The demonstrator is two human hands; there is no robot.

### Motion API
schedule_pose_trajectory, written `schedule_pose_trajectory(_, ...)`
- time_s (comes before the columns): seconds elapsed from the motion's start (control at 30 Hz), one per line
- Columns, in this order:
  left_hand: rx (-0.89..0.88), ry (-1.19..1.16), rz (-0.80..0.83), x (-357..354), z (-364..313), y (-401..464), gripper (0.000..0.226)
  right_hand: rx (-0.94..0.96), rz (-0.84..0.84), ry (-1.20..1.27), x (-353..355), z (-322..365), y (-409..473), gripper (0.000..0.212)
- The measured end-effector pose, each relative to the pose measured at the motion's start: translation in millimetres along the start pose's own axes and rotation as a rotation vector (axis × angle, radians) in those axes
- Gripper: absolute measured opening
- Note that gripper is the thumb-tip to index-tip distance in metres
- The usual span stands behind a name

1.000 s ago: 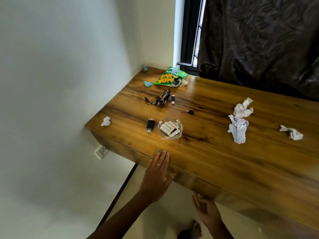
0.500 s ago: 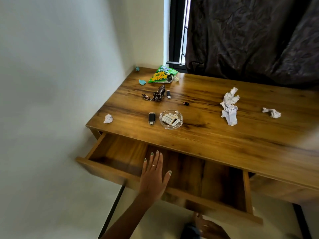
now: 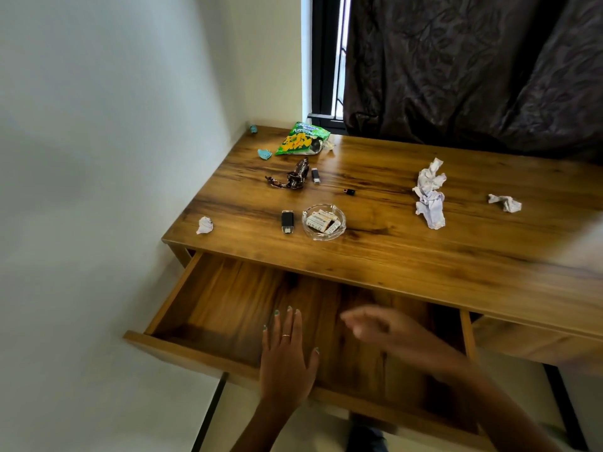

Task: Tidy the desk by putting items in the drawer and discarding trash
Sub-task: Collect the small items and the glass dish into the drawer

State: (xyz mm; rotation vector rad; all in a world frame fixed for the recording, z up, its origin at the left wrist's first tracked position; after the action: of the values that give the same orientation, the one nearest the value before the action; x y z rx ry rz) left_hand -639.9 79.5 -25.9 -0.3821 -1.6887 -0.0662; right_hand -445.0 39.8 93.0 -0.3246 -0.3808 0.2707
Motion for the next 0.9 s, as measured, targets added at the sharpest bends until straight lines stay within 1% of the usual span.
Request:
schedule_pose_trajectory(0.03,-0.001,0.005,-0.005,1.0,-0.2,0.1,0.072,0.038,-0.067,-0.042,6.0,10.4,19.1,0.028)
schedule_pose_trajectory(0.07,-0.003,0.001,-0.011,2.4,-0.2,-0.5,0.072,0.081,-0.169,-0.090,12.6,16.2,42.5,0.033)
schedule_pose_trajectory(0.2,0.044,-0.020,-0.019,6.3,-1.5,-0.1,0.075,0.093,-0.386,-0.366,33.9,19.9,127.9,0.054)
schedule_pose_trajectory(0.27,0.045,-0.091,0.004,7.4,-1.5,-2.1,0.075,0.040,-0.491,-0.503,47.7,17.7,166.0,0.074)
schedule_pose_trajectory(0.3,0.029,-0.129,-0.003,8.1,-2.4,-2.3,0.074,-0.002,-0.496,-0.559,52.3,17.0,182.3,0.085)
schedule_pose_trajectory(0.37,-0.006,-0.185,-0.037,7.4,-3.4,-2.0,0.072,-0.082,-0.442,-0.619,57.2,15.9,207.0,0.106)
schedule_pose_trajectory(0.4,0.001,-0.222,-0.051,7.4,-2.7,-2.1,0.070,-0.114,-0.407,-0.627,59.8,16.5,217.1,0.114)
schedule_pose_trajectory(0.47,0.017,-0.275,-0.068,11.3,-3.6,-2.8,0.066,-0.145,-0.350,-0.621,61.6,18.9,233.7,0.122)
schedule_pose_trajectory(0.53,0.029,-0.322,-0.072,11.8,-3.6,-3.4,0.060,-0.150,-0.346,-0.603,59.8,21.6,245.8,0.123)
schedule_pose_trajectory(0.7,0.043,-0.361,-0.086,11.0,-2.7,-5.0,0.052,-0.108,-0.470,-0.643,53.6,20.7,248.7,0.110)
schedule_pose_trajectory(0.9,0.027,-0.356,-0.097,12.4,-4.1,-5.1,0.050,-0.076,-0.466,-0.618,41.0,3.4,202.6,0.108)
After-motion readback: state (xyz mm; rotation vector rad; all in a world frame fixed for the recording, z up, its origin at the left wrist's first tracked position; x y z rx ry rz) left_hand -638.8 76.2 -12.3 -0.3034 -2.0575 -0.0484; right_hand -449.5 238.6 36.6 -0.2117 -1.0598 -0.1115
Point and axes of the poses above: each hand's wrist, its own y-axis towards the middle knuckle, its own x-axis out of the back of the hand, z = x × y, the point moved 1 cm from there along y, towards the middle knuckle, and after that the axes turned 2 degrees about y, right-handed, at the moved point
